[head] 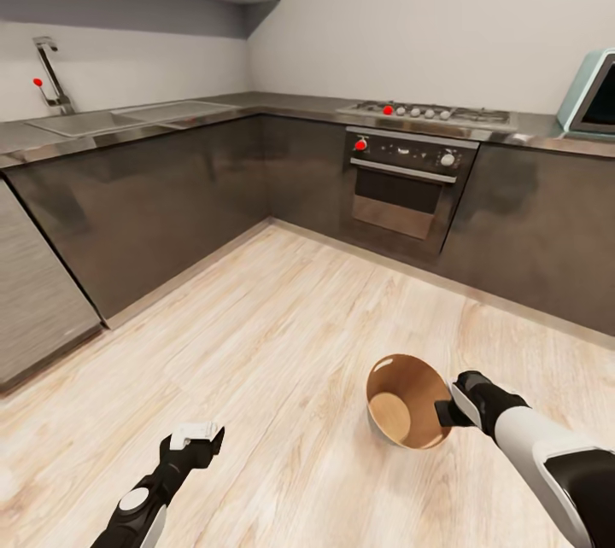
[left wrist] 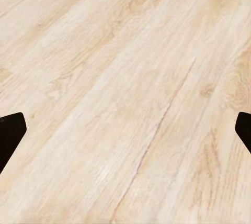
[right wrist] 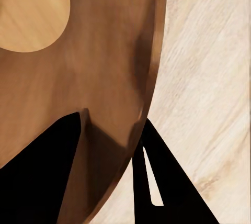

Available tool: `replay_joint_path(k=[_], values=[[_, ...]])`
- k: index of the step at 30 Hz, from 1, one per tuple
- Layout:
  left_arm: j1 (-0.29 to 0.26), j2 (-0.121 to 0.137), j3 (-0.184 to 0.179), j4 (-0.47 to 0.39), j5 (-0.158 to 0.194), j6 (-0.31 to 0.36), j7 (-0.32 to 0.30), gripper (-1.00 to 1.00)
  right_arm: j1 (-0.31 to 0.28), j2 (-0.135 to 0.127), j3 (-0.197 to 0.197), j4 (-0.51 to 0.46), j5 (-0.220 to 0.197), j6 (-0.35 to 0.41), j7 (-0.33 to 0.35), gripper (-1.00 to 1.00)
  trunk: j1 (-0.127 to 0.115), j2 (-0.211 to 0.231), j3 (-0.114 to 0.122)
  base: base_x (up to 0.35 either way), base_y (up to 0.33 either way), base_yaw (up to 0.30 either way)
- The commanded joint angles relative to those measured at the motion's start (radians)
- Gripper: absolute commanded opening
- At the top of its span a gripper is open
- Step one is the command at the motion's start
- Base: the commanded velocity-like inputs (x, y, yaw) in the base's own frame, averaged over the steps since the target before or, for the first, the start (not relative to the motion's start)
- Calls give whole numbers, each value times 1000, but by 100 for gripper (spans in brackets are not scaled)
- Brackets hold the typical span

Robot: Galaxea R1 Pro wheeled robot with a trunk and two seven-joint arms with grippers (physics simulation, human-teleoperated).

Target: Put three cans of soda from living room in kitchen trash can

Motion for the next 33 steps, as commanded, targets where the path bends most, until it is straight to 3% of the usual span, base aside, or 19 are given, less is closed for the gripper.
replay_joint_path(k=[1,7,19,20,28,33], values=[[0,0,0,3,0,-2,0,100,2,-1,-7,0,-12,-20,1,-100,-4,7,3,0,0,0],[0,0,0,8,-1,-6,0,100,6,-22,-8,-2,-13,-62,7,-100,-27,49,22,0,0,0],[0,0,0,9,-1,-8,0,100,7,-48,-8,-3,-13,-77,10,-100,-73,133,60,0,0,0],[0,0,0,9,-1,-8,1,100,8,-54,-8,-2,-13,-109,13,-100,-77,140,63,0,0,0],[0,0,0,10,-1,-8,1,100,8,-57,-10,-12,-13,-139,76,-100,-107,196,88,0,0,0],[0,0,0,23,-1,-8,1,100,7,-56,-12,-48,-20,-109,90,-100,-127,231,104,0,0,0]])
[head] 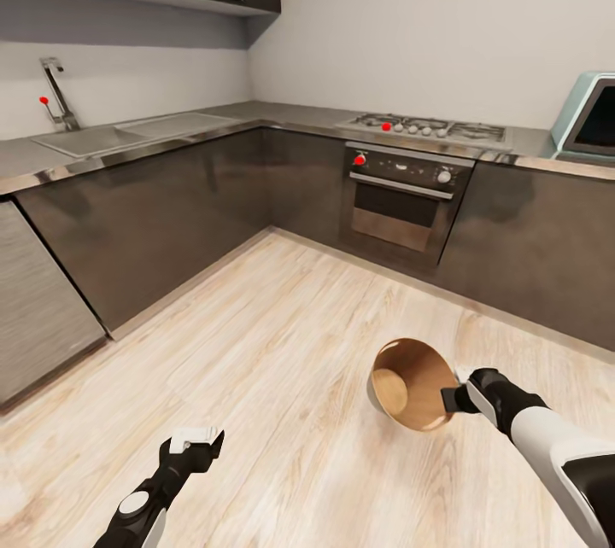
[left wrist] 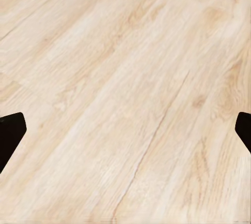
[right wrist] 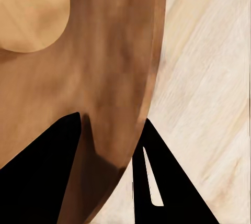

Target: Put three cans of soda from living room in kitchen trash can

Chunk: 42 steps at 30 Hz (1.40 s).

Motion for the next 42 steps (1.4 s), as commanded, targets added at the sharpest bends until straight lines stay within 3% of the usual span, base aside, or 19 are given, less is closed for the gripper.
replay_joint_path(k=[1,11,16,19,23,24,27,36,39,42], values=[[0,0,0,4,0,-1,0,100,0,0,-7,-6,-8,10,0,-100,-4,7,3,0,0,0],[0,0,0,21,0,-13,0,100,1,-1,-11,-136,-18,139,3,-100,-42,77,35,0,0,0],[0,0,0,22,0,-13,0,100,27,-1,-13,-197,-19,161,3,-100,-61,112,50,0,0,0],[0,0,0,22,0,-13,0,100,68,-1,-15,-287,-19,173,7,-100,-73,133,60,0,0,0],[0,0,0,22,0,-14,0,100,198,-19,-29,-533,-19,242,11,-100,-88,161,72,0,0,0],[0,0,0,22,0,-14,0,100,260,-28,-68,-650,-19,290,12,-100,-92,168,75,0,0,0],[0,-1,0,22,0,-14,0,100,304,-32,-104,-736,-19,326,17,-100,-104,189,85,0,0,0],[0,-1,0,22,-1,-14,0,100,437,-55,-132,-906,-12,345,36,-100,-138,252,113,0,0,0],[0,-1,0,22,-1,-14,0,100,468,-78,-134,-926,-14,341,38,-100,-150,273,122,0,0,0],[0,-1,0,22,-1,-14,0,100,490,-85,-142,-930,-15,339,39,-100,-161,294,132,0,0,0]])
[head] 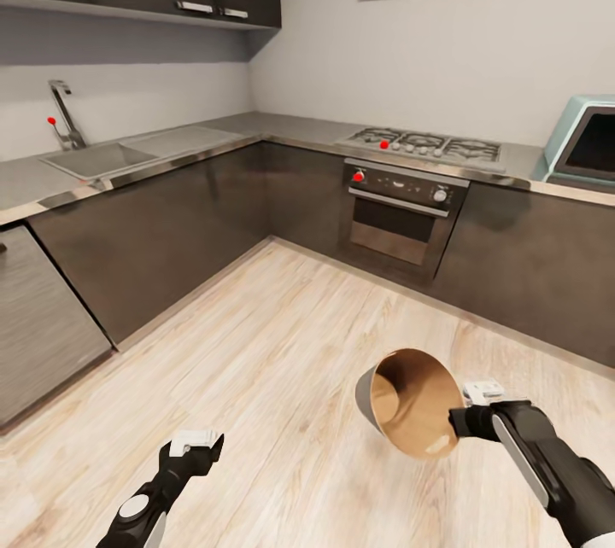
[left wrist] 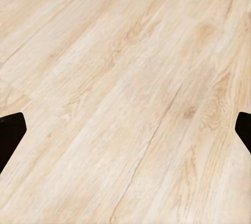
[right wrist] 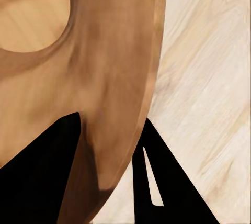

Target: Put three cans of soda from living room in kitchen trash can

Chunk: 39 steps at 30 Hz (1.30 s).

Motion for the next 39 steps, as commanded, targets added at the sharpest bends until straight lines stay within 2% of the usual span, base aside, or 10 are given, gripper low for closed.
replay_joint_path(k=[1,2,10,13,24,25,32,39], values=[[0,0,0,1,0,0,0,100,5,-1,-6,-2,-20,0,1,-100,-4,7,3,0,0,0],[0,0,0,1,0,0,0,100,16,-3,-24,-3,-20,-4,2,-100,-8,14,7,0,0,0],[0,1,0,2,-1,0,0,100,33,-4,-53,-3,-20,-15,3,-100,-38,70,32,0,0,0],[0,0,0,2,-1,-1,0,100,39,-5,-76,-2,-20,-17,3,-100,-50,91,41,0,0,0],[0,1,0,2,0,0,0,100,67,-3,-91,-2,-21,-42,4,-100,-92,168,75,0,0,0],[0,1,0,2,-1,-1,0,100,94,-5,-97,-2,-21,-69,7,-100,-96,175,79,0,0,0],[0,1,0,2,0,-2,0,100,145,-8,-99,-1,-15,-143,23,-100,-123,224,101,0,0,0],[0,1,-3,1,0,-2,1,100,216,-7,-99,17,-13,-248,30,-100,-150,273,122,0,0,0]])
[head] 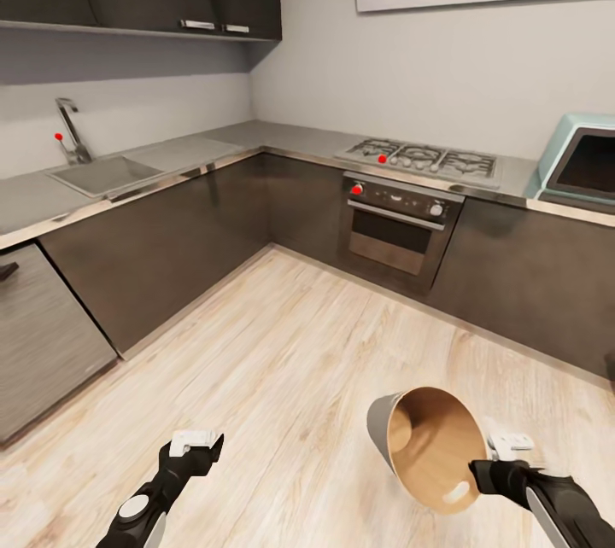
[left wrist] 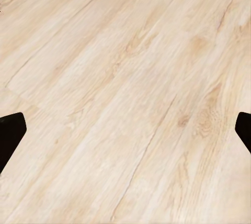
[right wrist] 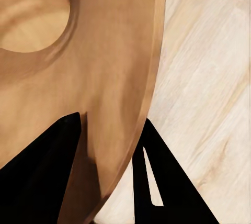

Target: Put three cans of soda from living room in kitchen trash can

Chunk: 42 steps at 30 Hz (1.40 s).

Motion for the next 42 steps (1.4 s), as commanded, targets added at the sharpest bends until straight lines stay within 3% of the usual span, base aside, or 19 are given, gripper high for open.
replay_joint_path(k=[1,6,12,18,19,22,25,27,31,35,42], values=[[0,3,0,0,-1,0,8,100,9,1,0,11,-11,-24,0,-100,-4,7,3,0,0,0],[0,25,1,0,-5,1,64,100,27,1,0,81,-11,-100,1,-100,-23,42,19,0,0,0],[14,77,4,0,-8,-26,97,100,31,0,1,161,-11,-193,5,-100,-46,84,38,0,0,0],[31,91,5,-1,-4,-54,196,100,32,-2,-1,187,-11,-218,15,-100,-69,126,57,0,0,0],[52,101,5,-1,1,-60,234,100,33,-2,-1,205,-10,-251,23,-100,-73,133,60,0,0,0],[93,119,5,0,15,-107,248,100,33,0,-1,230,-10,-294,27,-100,-84,154,69,0,0,0],[145,145,5,59,95,-239,177,100,33,0,0,266,-13,-327,29,-100,-96,175,79,0,0,0],[152,157,6,99,129,-274,127,100,33,1,0,282,-14,-344,29,-100,-104,189,85,0,0,0],[161,185,6,239,237,-398,13,100,33,3,-1,377,-16,-410,28,-100,-119,217,97,0,0,0],[162,189,6,314,266,-434,-10,100,33,4,-1,435,-18,-442,28,-100,-130,238,107,0,0,0],[163,190,4,356,275,-450,-19,100,33,6,-1,508,-17,-546,28,-100,-130,238,107,0,0,0]])
